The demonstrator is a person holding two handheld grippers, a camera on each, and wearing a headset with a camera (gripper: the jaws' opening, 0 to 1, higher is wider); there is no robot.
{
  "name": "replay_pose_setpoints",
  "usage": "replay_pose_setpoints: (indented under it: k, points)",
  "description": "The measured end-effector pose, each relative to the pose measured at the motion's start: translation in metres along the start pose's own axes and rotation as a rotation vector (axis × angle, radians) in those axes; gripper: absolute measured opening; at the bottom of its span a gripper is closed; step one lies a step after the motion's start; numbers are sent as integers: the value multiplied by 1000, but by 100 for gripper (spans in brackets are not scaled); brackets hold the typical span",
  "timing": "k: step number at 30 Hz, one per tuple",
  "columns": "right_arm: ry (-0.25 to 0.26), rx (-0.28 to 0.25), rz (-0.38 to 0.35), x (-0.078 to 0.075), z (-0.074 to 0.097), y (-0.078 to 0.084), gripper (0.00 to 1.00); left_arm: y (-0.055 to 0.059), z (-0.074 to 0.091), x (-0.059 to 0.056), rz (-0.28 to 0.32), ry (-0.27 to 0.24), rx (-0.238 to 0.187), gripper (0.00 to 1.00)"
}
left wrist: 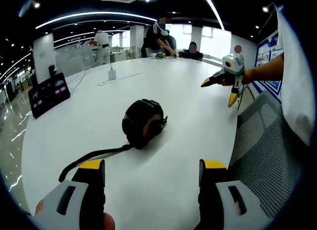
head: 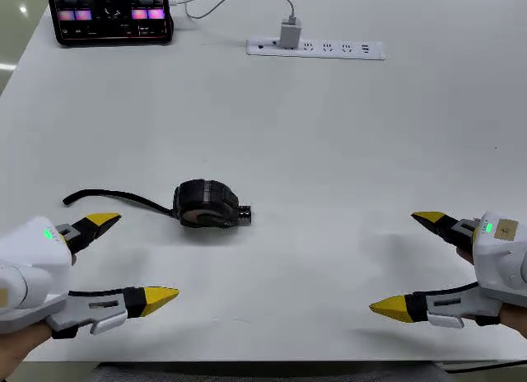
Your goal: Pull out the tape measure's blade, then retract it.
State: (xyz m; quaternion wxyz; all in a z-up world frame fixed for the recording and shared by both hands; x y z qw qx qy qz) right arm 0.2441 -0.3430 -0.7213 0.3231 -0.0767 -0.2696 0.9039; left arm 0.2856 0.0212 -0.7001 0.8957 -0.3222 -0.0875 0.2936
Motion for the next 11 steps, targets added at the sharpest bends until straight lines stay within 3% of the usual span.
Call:
replay_pose_setpoints:
  k: [2,11]
  points:
    - [-1,2,1,0,0,1,95,0,0,1,13,0,-9,80]
    - [2,1,-3,-1,-1,1,95,0,1,4,7,2,-3,78]
Point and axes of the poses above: the centre of the closed fingertips' face, and the gripper's own axes: z roughly backward along the fingers, x roughly to its left, y roughly out of its underside, the point moved 5 cm from there along z, roughly backward along the fingers, and after that the axes turned 15 degrees about x, right-handed, at the moved point
